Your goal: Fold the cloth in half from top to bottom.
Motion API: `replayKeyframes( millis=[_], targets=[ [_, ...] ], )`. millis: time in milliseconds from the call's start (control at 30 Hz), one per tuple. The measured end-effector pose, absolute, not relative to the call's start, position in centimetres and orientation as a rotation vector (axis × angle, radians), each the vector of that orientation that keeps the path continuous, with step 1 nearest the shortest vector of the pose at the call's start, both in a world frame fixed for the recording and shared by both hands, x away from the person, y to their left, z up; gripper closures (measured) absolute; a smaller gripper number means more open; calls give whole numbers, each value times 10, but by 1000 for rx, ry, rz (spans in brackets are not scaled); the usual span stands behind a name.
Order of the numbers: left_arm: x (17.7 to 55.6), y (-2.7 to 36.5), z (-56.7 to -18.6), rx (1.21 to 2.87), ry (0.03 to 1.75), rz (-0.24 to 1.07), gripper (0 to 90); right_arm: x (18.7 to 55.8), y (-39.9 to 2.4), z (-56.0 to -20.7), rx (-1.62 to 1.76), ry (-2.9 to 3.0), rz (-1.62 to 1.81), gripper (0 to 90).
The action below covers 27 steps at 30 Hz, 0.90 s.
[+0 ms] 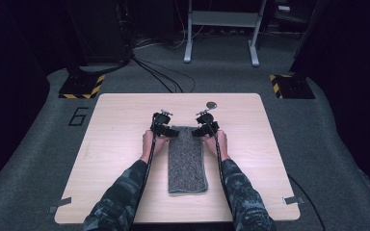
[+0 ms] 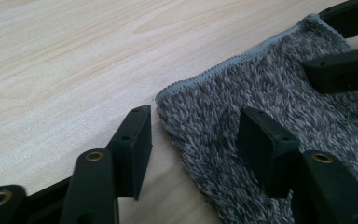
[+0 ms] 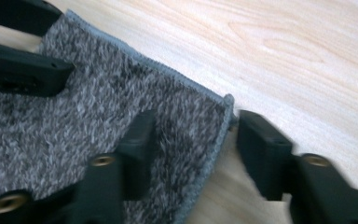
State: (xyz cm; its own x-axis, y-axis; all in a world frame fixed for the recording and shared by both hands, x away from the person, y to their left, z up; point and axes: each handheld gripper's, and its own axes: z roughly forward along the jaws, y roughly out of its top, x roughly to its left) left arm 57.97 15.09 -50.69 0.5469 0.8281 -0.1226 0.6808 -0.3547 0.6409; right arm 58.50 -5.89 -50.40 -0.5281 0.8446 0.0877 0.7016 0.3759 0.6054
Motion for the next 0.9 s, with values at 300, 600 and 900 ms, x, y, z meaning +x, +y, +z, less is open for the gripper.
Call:
replayKeyframes(
  millis=[300, 600, 900],
  targets=[
    [576, 149, -508, 2136, 1195, 326, 673, 585, -62, -505, 1377, 2385, 895, 721],
    [572, 147, -510, 2136, 1167, 336, 844, 583, -64, -508, 1369, 2382, 948, 840],
    [567, 151, -503, 2127, 1128, 357, 859, 574, -68, -504, 1364, 2350, 998, 856]
  ],
)
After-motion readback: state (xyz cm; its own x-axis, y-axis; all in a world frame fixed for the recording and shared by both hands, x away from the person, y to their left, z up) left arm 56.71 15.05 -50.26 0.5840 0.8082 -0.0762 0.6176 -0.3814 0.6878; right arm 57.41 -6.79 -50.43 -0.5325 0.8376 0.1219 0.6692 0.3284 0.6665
